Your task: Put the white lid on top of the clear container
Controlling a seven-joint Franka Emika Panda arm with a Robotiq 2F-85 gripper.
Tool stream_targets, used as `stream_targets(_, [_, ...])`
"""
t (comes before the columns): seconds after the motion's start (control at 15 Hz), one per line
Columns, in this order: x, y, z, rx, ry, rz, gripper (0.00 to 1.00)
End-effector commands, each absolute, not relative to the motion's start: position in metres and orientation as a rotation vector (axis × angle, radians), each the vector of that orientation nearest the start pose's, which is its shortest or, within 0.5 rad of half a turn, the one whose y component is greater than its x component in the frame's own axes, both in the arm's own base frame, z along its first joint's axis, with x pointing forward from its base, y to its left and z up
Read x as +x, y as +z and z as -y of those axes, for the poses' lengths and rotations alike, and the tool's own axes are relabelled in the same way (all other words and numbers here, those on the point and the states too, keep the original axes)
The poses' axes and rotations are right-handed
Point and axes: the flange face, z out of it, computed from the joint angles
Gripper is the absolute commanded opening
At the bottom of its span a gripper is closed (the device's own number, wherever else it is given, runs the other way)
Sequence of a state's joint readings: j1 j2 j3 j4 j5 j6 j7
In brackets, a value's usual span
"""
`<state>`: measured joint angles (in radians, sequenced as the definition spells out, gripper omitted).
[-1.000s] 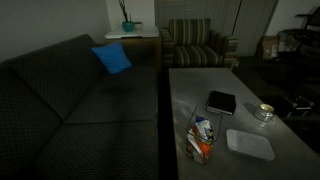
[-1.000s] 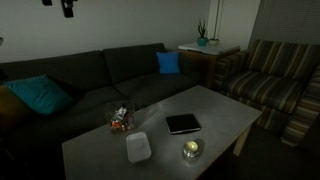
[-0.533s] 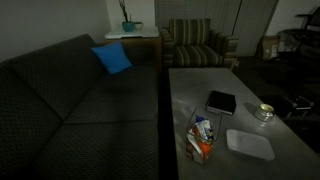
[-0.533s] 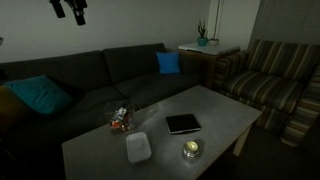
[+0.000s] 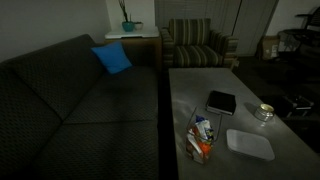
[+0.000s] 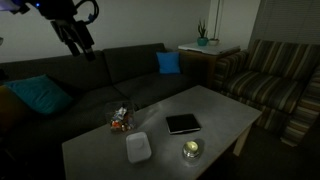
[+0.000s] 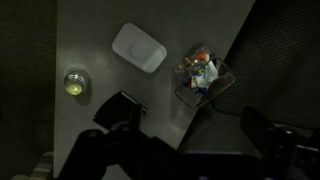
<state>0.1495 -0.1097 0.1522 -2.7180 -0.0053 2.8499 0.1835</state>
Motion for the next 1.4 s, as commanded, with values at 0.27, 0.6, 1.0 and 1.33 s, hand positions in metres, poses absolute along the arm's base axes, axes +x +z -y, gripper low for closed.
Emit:
stream_targets(0.27, [0.405,0.262,-0.121,-3.081,-0.331,0.151,1.0])
stream_targets(0.6, [0.425,0.231,-0.111,-3.085,-0.359,0.211,1.0])
stream_targets(1.0, [0.468,0.148,-0.072,-3.112,-0.403,0.126,1.0])
stream_targets(1.33, [0.477,0.118,-0.076,-3.071,-0.394,0.107,1.0])
